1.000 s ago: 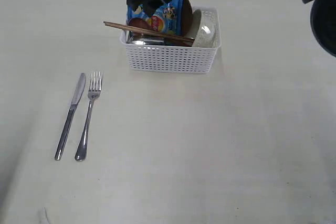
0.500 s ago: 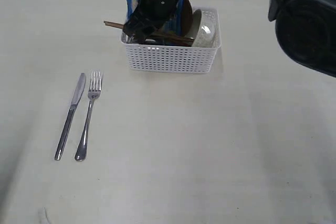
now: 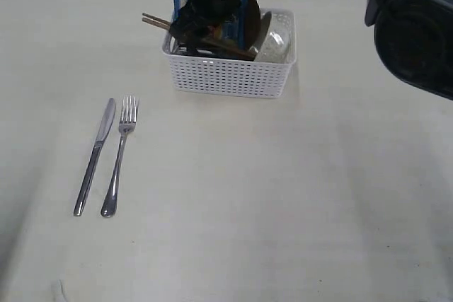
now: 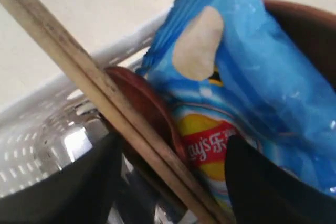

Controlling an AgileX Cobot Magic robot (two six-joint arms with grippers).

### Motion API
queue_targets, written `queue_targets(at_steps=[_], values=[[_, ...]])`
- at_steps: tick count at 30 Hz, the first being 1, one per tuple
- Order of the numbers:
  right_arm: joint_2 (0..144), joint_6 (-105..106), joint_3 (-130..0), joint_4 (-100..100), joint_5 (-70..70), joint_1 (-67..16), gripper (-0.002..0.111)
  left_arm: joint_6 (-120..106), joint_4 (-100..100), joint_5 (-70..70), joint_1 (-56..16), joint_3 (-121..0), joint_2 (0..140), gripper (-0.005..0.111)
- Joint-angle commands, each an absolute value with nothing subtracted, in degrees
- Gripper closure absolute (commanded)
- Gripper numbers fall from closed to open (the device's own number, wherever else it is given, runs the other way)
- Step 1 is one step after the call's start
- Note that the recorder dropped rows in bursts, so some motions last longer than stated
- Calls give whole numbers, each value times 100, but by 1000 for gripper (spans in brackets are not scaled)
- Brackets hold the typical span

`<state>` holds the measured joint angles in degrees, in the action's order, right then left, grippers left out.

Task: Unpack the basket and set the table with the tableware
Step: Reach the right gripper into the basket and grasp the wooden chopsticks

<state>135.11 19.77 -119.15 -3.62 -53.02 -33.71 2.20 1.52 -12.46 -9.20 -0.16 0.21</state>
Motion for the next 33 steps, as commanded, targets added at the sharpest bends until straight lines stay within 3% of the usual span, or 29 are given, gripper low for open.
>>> queue_targets(at_steps=[1, 19, 33], values=[[13535, 1937, -11935, -292, -5376, -3262, 52, 218, 194, -1210, -926, 0, 0, 107], [13505, 2226, -12422, -636, -6036, -3284, 52, 218, 194, -1210, -926, 0, 0, 107], [13760, 2801, -12422, -916, -5589, -3327, 52, 218, 194, -1210, -926, 0, 0, 107]])
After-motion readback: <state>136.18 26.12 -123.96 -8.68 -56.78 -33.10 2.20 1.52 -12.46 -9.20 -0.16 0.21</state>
